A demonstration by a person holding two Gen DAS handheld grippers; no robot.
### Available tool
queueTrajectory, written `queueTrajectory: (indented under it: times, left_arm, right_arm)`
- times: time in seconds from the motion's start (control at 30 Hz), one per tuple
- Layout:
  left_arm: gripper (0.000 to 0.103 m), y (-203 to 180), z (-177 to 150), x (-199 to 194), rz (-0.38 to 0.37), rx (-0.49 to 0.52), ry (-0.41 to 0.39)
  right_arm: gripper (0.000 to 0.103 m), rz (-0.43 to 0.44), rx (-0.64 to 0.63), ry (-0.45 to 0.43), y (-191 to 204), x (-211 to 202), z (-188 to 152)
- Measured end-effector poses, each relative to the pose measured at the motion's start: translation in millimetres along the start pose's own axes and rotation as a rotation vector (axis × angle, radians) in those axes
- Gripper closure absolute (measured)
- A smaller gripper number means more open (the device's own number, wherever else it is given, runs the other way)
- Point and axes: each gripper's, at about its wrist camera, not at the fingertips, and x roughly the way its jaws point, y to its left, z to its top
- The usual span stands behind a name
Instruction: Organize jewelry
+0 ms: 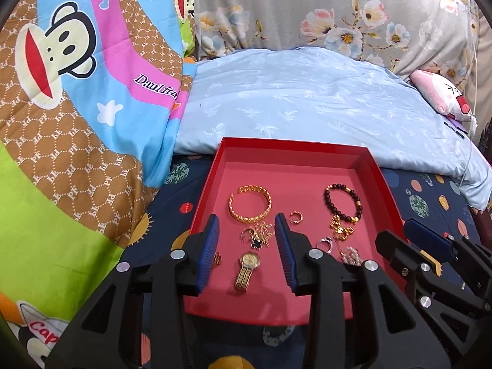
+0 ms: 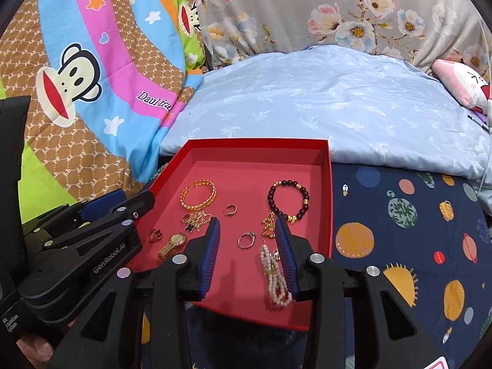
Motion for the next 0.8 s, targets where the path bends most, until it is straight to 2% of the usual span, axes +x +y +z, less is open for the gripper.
queueTrajectory:
  times: [0.13, 0.37, 0.53, 0.77, 0.8]
  left_arm:
    - [0.067, -4, -7, -14, -0.005, 0.006, -0.004]
    - [0.067, -5, -18, -38, -0.001, 0.004, -0.013]
    - [0.050, -4, -32, -55, 0.033, 0.000, -0.026]
    - [0.049, -5, -56, -65, 0.046, -0.006, 0.002]
    - [0.046, -4, -60, -66, 0.051, -0.011, 0.007]
  right_arm:
    - [0.061, -0.009, -0.010, -0.005, 5, -14, -6]
    - [0.047, -0.027, 0.007, -0.028, 6, -41, -17]
    - [0.040, -0.051, 0.012, -0.038, 5, -56, -31]
    - [0.038, -0.127, -0.036, -0.040, 12, -71, -58]
    - [0.038, -0.134, -0.038, -0.039, 13, -72, -62]
